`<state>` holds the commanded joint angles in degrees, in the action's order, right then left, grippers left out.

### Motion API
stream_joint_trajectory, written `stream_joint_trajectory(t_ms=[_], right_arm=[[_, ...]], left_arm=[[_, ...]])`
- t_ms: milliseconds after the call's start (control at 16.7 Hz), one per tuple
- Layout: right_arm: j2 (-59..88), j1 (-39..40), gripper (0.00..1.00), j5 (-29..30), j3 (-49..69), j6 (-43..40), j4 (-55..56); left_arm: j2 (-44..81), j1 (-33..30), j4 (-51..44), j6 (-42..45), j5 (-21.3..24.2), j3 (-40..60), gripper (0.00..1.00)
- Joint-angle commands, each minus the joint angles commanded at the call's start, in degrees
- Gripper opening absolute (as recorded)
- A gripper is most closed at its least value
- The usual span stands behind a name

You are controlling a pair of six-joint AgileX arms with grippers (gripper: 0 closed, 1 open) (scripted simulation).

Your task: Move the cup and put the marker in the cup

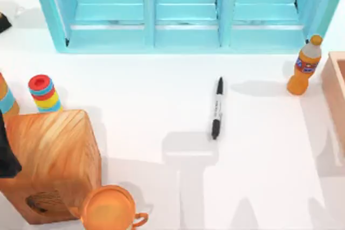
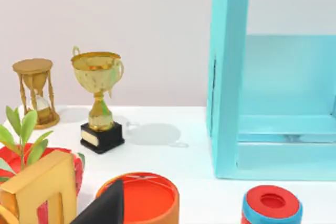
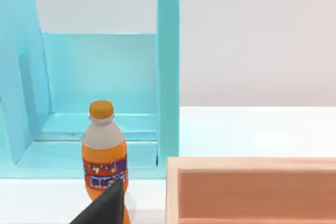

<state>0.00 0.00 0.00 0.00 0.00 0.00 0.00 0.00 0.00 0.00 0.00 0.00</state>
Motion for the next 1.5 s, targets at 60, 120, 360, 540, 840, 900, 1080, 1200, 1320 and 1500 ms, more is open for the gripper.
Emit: stream_joint_trajectory(t_ms=[60,120,360,540,840,900,1080,1200,1320,1500], right_arm=[[0.0,0.0,1.0,0.0,0.0,0.0,0.0],[0.0,0.0,1.0,0.0,0.0,0.0,0.0],[6.0,-1.7,1.0,0.1,6.1,-1.6,-5.6],[17.0,-4.2,1.0,0.0,16.8,-4.1,-14.6],[45.9,-9.7,1.0,-0.1,40.7,-9.3,-34.9],[52.3,-10.8,1.0,-0.1,45.6,-10.4,-39.2],[70.1,-14.2,1.0,-0.1,59.4,-13.6,-51.8],[80.0,-16.2,1.0,-0.1,67.6,-15.5,-59.2],[88.3,-18.0,1.0,-0.1,75.2,-17.3,-65.6],[98.1,-20.1,1.0,0.0,84.6,-19.4,-72.7]], left_arm=[[0.0,0.0,0.0,0.0,0.0,0.0,1.0],[0.0,0.0,0.0,0.0,0.0,0.0,1.0],[0.0,0.0,0.0,0.0,0.0,0.0,1.0],[0.0,0.0,0.0,0.0,0.0,0.0,1.0],[0.0,0.0,0.0,0.0,0.0,0.0,1.0],[0.0,0.0,0.0,0.0,0.0,0.0,1.0],[0.0,0.0,0.0,0.0,0.0,0.0,1.0],[0.0,0.0,0.0,0.0,0.0,0.0,1.0],[0.0,0.0,0.0,0.0,0.0,0.0,1.0],[0.0,0.0,0.0,0.0,0.0,0.0,1.0]])
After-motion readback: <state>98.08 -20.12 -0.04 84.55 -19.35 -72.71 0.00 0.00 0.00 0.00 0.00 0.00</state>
